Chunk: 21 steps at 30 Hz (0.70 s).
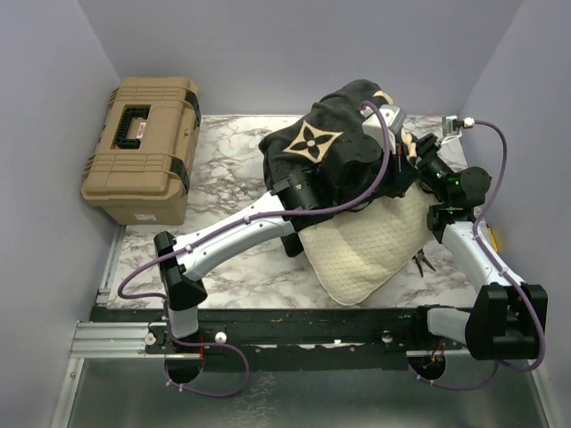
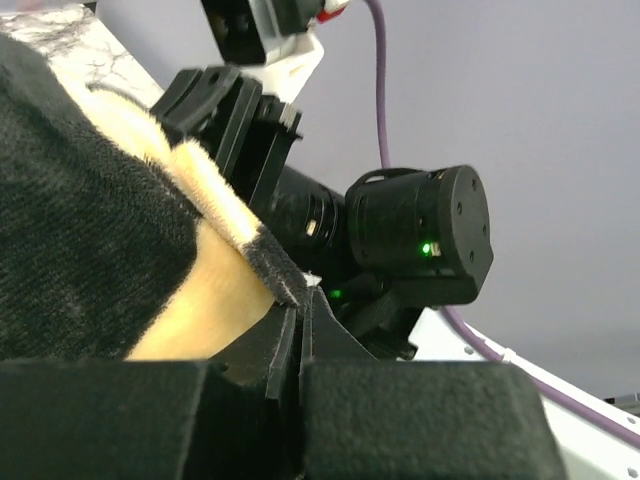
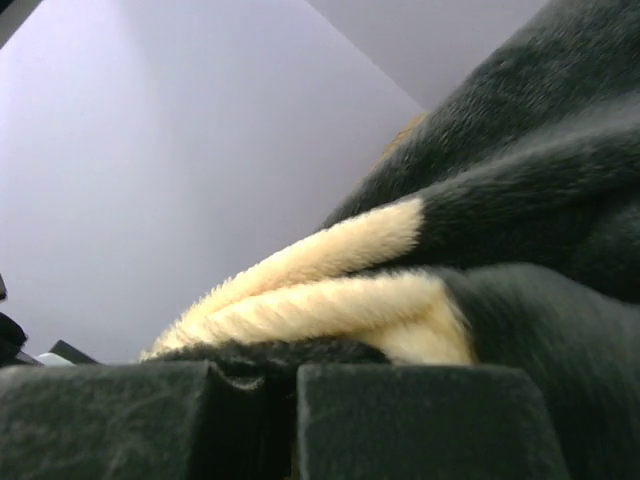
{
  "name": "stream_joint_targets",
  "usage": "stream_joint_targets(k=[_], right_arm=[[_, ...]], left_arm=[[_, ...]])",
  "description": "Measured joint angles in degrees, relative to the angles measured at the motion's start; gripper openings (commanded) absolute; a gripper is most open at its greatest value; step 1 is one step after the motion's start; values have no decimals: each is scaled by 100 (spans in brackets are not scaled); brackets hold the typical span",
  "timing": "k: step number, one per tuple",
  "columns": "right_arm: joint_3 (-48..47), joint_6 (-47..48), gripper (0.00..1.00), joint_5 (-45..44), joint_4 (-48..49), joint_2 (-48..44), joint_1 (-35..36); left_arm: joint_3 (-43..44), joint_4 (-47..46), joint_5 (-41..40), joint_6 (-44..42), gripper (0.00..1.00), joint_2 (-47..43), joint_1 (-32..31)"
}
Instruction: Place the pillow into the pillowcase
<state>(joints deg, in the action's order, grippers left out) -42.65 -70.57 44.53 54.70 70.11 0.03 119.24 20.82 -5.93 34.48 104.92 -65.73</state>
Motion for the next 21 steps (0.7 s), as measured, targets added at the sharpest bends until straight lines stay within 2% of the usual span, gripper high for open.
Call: stream_joint_targets(k=[2, 5, 10, 12, 13, 16, 21], right_arm=[[-90, -33, 0, 66, 24, 26, -72], [-404, 168, 11, 315, -319, 317, -76], [-1025, 1235, 68, 883, -2081, 1075, -52], [-1069, 1849, 82, 785, -3018, 1220, -81], [-1097, 2192, 86, 664, -3491, 1252, -107], [-1327, 3117, 89, 59, -4909, 1228, -170], [-1515, 4183, 90, -1569, -6972, 715, -188]], left_arm=[[-319, -190, -175, 0, 0, -168, -111], [-1152, -551, -588, 2, 0, -542, -162], [-2509, -1001, -1198, 120, 0, -1016, -44], [-3027, -1300, -1150, 308, 0, -1093, 52], [-3359, -1576, -1064, 457, 0, -1104, 127], [-3908, -2168, -820, 776, 0, -1104, 358], [-4035, -2839, -586, 970, 0, -951, 693]])
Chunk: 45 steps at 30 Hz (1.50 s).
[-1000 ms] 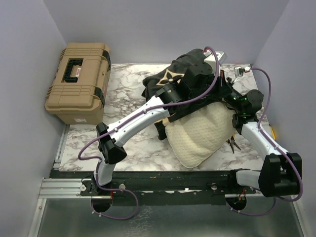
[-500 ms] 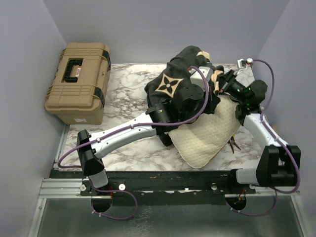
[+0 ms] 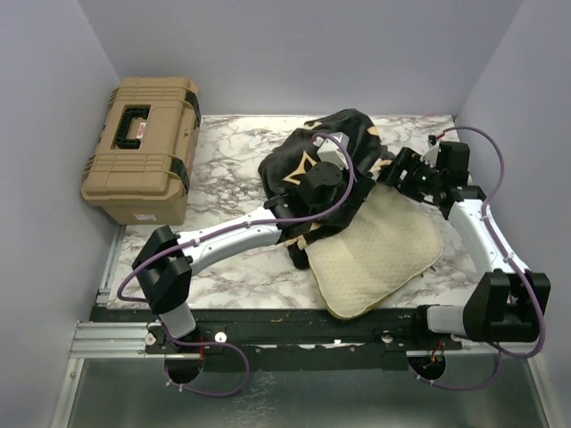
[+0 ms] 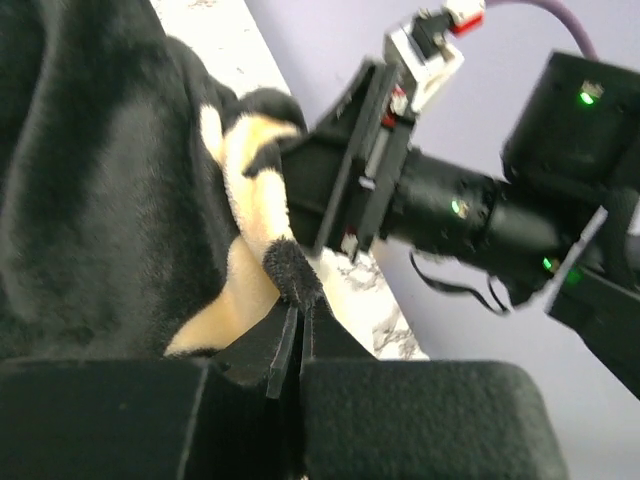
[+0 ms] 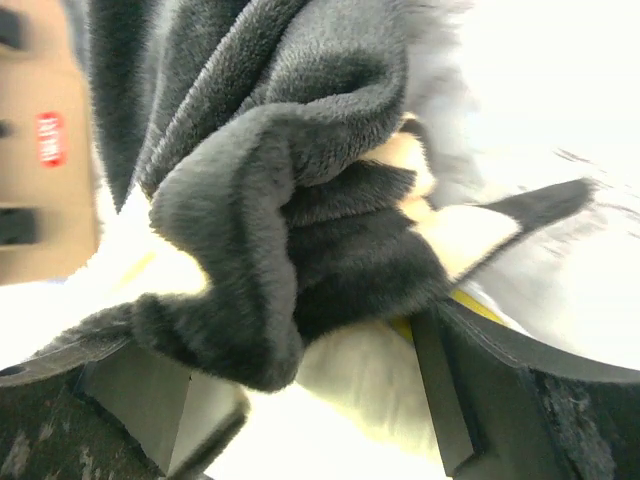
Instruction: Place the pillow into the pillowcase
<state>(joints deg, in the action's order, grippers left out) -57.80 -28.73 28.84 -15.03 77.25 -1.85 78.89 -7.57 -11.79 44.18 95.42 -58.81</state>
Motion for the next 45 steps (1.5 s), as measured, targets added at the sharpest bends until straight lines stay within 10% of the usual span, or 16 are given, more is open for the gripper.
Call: stream_joint_targets(k=[8, 16, 23, 31, 41, 45], right_arm=[[376, 431, 98, -2083, -1386, -1482, 0], [1250, 361, 94, -2166, -1451, -1464, -129], [1788, 323, 1, -546, -616, -896, -223], [1757, -750, 0, 999, 1001, -876, -229], [1757, -3480, 0, 2269, 5493, 645, -240], [1670, -3982, 15, 2581, 6330, 1198, -240]], left_arm=[[214, -527, 470, 31, 0, 621, 210], [752, -588, 905, -57, 0, 822, 286], [1198, -415, 1408, -68, 0, 1071, 310], [1749, 262, 1318, -575, 0, 1152, 190], [2140, 1034, 763, -999, 0, 1154, -258], [2354, 1169, 756, -999, 0, 1196, -254]])
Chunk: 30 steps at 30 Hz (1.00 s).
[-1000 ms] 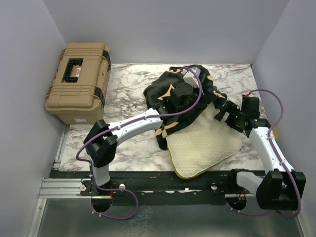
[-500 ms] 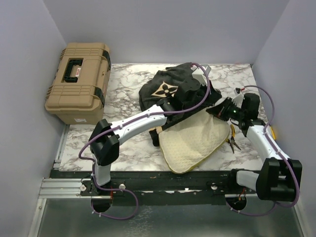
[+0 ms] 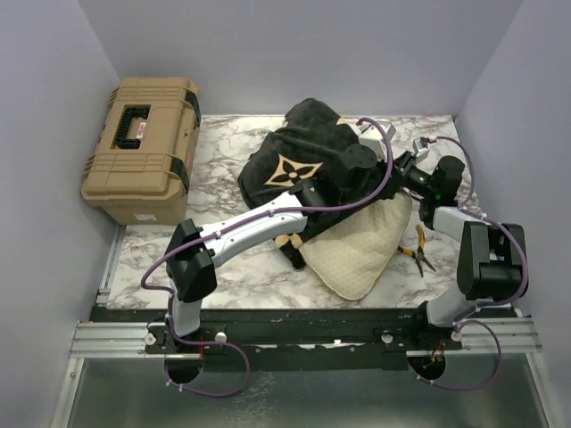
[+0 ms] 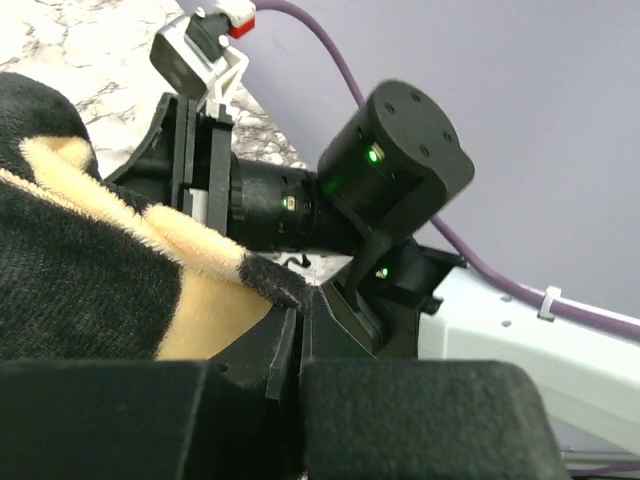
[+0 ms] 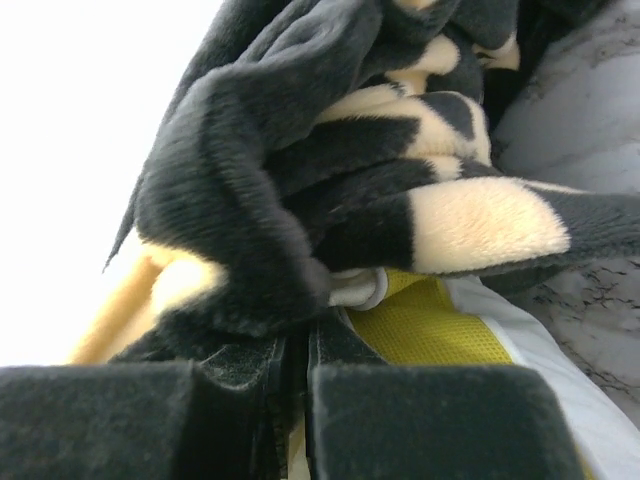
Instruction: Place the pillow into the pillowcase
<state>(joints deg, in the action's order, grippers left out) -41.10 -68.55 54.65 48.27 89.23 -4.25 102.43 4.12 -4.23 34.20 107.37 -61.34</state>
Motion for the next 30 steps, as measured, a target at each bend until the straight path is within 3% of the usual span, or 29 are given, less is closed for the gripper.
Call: stream_joint_targets(k=[2, 4, 5, 7, 11, 15, 21, 26, 28, 30], right_arm=[[-221, 225, 45, 166, -317, 205, 0], [-614, 905, 72, 188, -1357, 264, 2], [-811, 1346, 80, 81, -1963, 221, 2], [-1130, 2090, 85, -313, -3064, 55, 2], [-1631, 3469, 87, -1425, -5219, -619, 13], [-1779, 4236, 92, -2404, -6605, -1357, 11], [-828, 4507, 92, -3593, -7469, -2295, 17], [-203, 4448, 91, -3919, -7661, -2238, -70], [-85, 4398, 82, -3821, -7584, -2127, -216], [55, 4339, 55, -3554, -7390, -2009, -343]], left_arm=[[9, 63, -61, 0, 0, 4, 0], [9, 149, -195, 0, 0, 11, 0], [2, 162, -262, 4, 0, 11, 2], [-28, 131, -341, 35, 0, 11, 17], [-258, -96, -468, 254, 0, 11, 138], [-538, -282, -549, 474, 0, 11, 354], [-660, -498, -540, 573, 0, 11, 527], [-660, -619, -323, 581, 0, 15, 520], [-660, -621, -205, 584, 0, 31, 518], [-660, -638, -63, 592, 0, 74, 518]])
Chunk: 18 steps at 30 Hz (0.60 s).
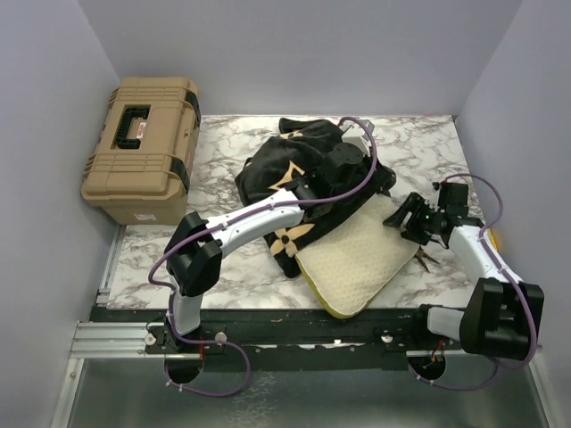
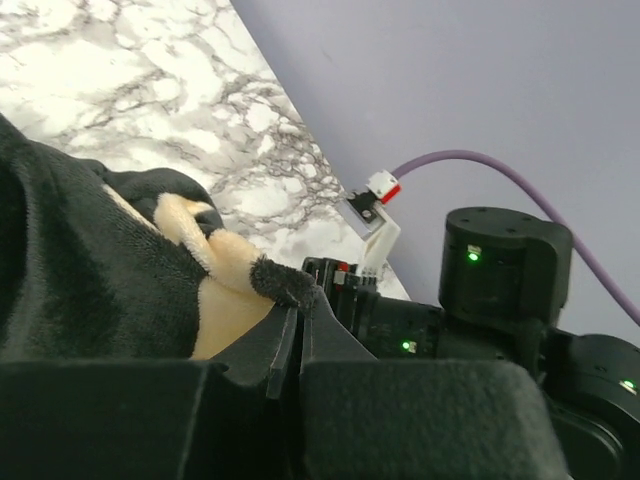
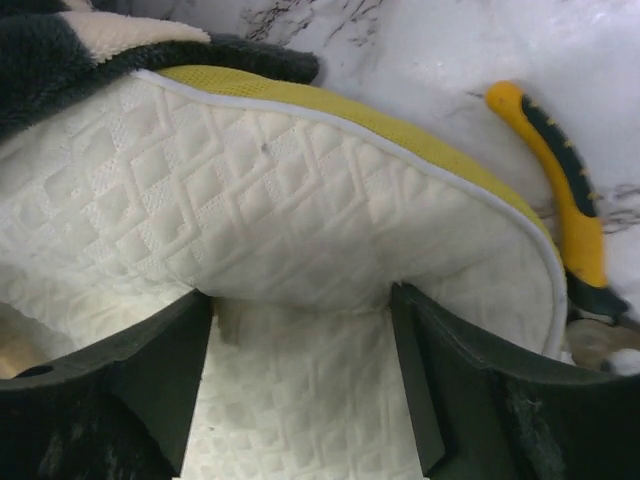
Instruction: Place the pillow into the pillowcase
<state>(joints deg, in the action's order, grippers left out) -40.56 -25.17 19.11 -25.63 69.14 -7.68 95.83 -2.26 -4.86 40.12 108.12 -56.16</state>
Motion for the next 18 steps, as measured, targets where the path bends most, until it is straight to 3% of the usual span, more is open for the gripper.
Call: stream_joint_targets(k=[2, 3, 5, 8, 12, 16, 18], right_arm=[[155, -50, 27, 369, 289, 151, -79], [232, -96, 18, 586, 476, 240, -103], [310, -234, 7, 1021, 809, 461, -122], [271, -435, 1, 1637, 1268, 857, -131], [-107, -702, 4, 2354, 1794, 1405, 11], [-570, -791, 20, 2826, 2315, 1816, 210], [-789, -595, 41, 2839, 2179, 1880, 227]], left_arm=[[7, -31, 155, 15, 0, 74, 2], [13, -35, 227, 22, 0, 114, 2], [15, -46, 363, 44, 0, 192, -7], [15, -46, 461, 59, 0, 275, -42], [39, -20, 424, 24, 0, 326, -173], [461, 286, 203, -170, 0, 595, -299], [699, 601, -17, -295, 0, 734, -323]])
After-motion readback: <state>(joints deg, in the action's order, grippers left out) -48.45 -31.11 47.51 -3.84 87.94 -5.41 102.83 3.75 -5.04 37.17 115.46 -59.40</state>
